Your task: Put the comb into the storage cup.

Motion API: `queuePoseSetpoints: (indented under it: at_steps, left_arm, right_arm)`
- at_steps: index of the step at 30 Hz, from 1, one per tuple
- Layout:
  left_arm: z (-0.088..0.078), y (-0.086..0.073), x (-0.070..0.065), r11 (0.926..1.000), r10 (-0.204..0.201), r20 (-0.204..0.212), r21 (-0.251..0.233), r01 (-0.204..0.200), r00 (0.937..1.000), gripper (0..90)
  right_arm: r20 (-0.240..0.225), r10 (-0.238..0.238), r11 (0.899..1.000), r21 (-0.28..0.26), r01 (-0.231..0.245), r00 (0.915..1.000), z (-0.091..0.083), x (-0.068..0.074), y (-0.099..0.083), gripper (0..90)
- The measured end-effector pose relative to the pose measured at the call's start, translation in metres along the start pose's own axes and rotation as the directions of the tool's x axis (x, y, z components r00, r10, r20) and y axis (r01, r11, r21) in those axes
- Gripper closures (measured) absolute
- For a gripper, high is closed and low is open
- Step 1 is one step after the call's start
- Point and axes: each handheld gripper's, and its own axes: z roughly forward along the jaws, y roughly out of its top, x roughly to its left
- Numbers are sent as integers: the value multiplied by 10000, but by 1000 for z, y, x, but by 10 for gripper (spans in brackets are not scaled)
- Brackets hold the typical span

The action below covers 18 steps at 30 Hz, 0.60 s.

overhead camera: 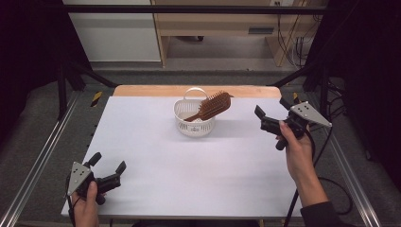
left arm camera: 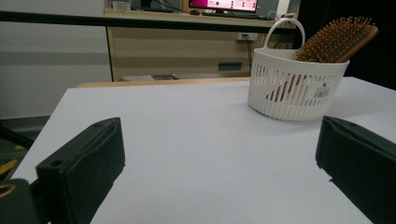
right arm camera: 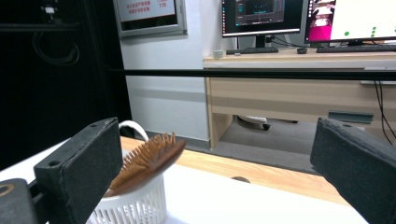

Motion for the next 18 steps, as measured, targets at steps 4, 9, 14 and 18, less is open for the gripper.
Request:
queuePoseSetpoints:
  at_steps: [4, 9, 14, 18]
  left_arm:
    - [0, 0, -1, 10000, 63, 50, -22, -63, 10000, 13]
    - [1, 0, -2, 9999, 122, 88, -8, -122, 9999, 13]
    - [0, 0, -2, 10000, 76, 81, -66, -75, 9999, 13]
    - [0, -1, -1, 10000, 7, 29, -48, -7, 10000, 13]
  right_arm:
    - [34, -87, 9999, 76, 87, 10000, -8, -4, -5, 26]
    - [83, 51, 10000, 28, -51, 10000, -19, -11, -11, 26]
    - [106, 167, 9998, 91, -168, 9998, -29, -15, -19, 28]
    - [85, 210, 9997, 146, -212, 9997, -34, -17, -27, 30]
